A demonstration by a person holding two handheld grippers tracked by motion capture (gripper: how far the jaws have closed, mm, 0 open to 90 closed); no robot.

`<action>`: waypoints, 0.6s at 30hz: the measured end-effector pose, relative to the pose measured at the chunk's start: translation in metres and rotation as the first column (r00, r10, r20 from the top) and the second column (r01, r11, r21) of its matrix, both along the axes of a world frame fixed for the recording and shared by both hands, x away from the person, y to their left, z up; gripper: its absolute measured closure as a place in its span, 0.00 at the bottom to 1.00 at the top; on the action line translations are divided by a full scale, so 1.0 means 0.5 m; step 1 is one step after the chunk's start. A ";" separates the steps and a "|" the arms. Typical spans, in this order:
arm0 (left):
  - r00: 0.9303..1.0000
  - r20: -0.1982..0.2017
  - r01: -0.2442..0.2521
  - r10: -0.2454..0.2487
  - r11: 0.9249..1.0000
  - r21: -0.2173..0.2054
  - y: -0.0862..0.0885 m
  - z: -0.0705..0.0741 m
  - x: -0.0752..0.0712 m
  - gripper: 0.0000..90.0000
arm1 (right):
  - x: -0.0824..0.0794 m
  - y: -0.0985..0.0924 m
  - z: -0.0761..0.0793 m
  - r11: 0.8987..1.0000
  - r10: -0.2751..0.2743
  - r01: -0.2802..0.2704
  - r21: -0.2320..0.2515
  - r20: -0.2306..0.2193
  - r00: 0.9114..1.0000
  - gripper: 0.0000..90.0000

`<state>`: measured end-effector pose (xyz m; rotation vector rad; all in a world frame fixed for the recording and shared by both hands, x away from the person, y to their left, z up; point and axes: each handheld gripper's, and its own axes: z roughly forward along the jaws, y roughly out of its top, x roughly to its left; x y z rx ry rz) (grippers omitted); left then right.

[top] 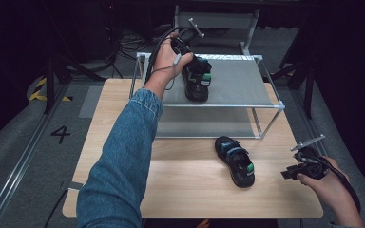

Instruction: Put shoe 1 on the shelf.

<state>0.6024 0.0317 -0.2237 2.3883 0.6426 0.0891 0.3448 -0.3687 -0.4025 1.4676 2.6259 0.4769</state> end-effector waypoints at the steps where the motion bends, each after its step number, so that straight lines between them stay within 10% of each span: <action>1: 1.000 0.003 0.007 -0.007 1.000 0.003 0.000 0.000 0.002 0.76 | 0.000 0.000 0.000 1.000 0.001 -0.001 0.000 -0.001 1.000 0.70; 18: 0.999 0.022 -0.039 0.038 0.998 0.056 0.011 -0.008 0.005 0.69 | 0.000 0.002 -0.001 1.000 0.000 0.000 -0.005 -0.002 1.000 0.69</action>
